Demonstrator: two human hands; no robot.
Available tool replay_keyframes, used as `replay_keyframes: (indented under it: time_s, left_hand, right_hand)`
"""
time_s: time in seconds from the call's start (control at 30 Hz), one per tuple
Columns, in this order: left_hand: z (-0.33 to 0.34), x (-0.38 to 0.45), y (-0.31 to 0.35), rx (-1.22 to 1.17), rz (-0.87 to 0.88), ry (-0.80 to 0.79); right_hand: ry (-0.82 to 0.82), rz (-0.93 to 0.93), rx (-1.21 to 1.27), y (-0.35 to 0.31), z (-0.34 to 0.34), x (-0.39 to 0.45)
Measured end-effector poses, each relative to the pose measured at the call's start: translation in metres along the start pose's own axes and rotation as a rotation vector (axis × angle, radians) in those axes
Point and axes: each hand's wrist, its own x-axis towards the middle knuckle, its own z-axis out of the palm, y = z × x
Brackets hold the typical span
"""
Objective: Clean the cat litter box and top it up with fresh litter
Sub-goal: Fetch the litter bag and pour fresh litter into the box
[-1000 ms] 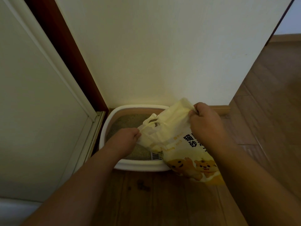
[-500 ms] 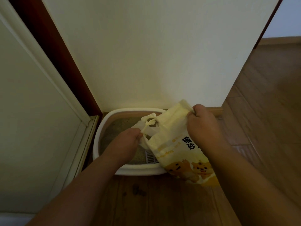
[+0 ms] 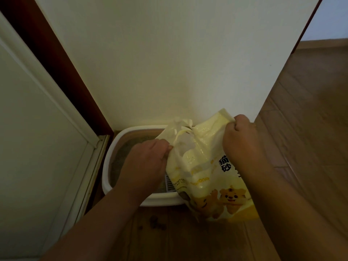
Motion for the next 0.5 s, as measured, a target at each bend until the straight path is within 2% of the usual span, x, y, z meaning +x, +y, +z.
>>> replay_keyframes:
  time_s: [0.1,0.2,0.33,0.5]
  left_hand:
    - [0.005,0.000,-0.002,0.036,-0.021,-0.011]
    - [0.015,0.000,-0.003,0.062,0.003,-0.066]
    - [0.026,0.004,-0.008,0.108,0.046,-0.117]
    - [0.034,0.006,-0.013,0.105,0.018,-0.319]
  right_hand:
    - [-0.031,0.022,-0.031,0.010,0.005,0.004]
    - [-0.112,0.049,-0.098,0.017,0.008,0.004]
    - [-0.134,0.122,-0.109,0.027,0.005,0.014]
    - [-0.239,0.134,-0.227,0.035,0.007,0.015]
